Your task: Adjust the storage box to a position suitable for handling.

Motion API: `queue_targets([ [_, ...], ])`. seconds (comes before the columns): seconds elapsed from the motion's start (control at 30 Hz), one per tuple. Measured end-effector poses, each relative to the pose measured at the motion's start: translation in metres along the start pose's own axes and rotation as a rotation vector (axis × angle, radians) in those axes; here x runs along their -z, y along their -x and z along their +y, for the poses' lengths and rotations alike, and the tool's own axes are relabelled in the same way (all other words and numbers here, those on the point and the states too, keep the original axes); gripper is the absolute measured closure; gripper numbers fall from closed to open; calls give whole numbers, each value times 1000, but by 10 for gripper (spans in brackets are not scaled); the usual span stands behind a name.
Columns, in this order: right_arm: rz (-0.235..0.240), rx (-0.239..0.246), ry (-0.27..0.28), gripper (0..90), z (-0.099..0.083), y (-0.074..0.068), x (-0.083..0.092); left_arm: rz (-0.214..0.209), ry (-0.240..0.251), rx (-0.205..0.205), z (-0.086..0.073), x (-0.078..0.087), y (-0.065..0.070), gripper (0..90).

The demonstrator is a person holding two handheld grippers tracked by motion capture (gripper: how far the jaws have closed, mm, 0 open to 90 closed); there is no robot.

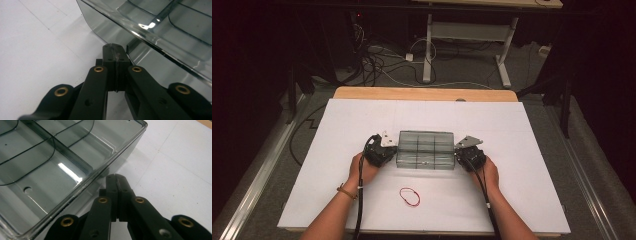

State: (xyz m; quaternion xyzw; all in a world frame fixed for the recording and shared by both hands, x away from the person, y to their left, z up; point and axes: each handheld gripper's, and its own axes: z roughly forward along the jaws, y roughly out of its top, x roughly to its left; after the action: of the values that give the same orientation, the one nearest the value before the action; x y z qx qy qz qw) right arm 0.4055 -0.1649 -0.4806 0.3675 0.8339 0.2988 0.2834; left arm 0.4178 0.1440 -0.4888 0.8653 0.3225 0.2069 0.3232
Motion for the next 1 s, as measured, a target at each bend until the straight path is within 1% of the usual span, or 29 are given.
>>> queue_targets([
  [0.07, -9, 10, -3, 900, 0, -1, -1, 1, -1, 2, 0, 0, 0, 880],
  [0.17, -45, 43, -20, 900, 2, -5, -4, 8, -3, 2, 1, 0, 1, 881],
  [0.23, -46, 48, -22, 900, 2, -4, -4, 8, -4, 2, 1, 0, 1, 881],
  [0.3, -41, 42, -21, 900, 2, -3, -5, 4, -7, 3, 2, -1, 1, 881],
  [0.37, -54, 51, -26, 900, 3, -3, -5, 3, -3, 5, 3, -1, 1, 881],
  [0.47, -45, 40, -29, 900, 4, 0, -6, 4, -4, 0, 3, -2, 2, 881],
  [0.5, -46, 40, -29, 900, 4, 1, -7, -7, -4, 2, 3, -2, 0, 881],
  [0.53, -44, 37, -31, 900, 4, 1, -7, -7, -4, 2, 3, -2, 0, 881],
  [0.57, -41, 36, -30, 900, 5, 2, -7, -12, -4, 2, 3, -2, -1, 881],
  [0.8, -46, 41, -32, 900, 5, 5, -8, -14, -2, -4, 4, -3, 0, 880],
  [0.83, -48, 43, -30, 876, 5, 5, -8, -15, 0, -4, 5, -3, 0, 880],
  [0.9, -34, 23, -28, 832, 4, 8, -7, -14, 1, -6, 5, -3, -1, 878],
  [0.93, -31, 22, -20, 822, 3, 10, -6, -25, 10, 1, 4, -3, -2, 878],
  [1.0, -19, 7, -3, 803, 2, 12, -2, -30, 17, -5, 4, 0, -2, 876],
])
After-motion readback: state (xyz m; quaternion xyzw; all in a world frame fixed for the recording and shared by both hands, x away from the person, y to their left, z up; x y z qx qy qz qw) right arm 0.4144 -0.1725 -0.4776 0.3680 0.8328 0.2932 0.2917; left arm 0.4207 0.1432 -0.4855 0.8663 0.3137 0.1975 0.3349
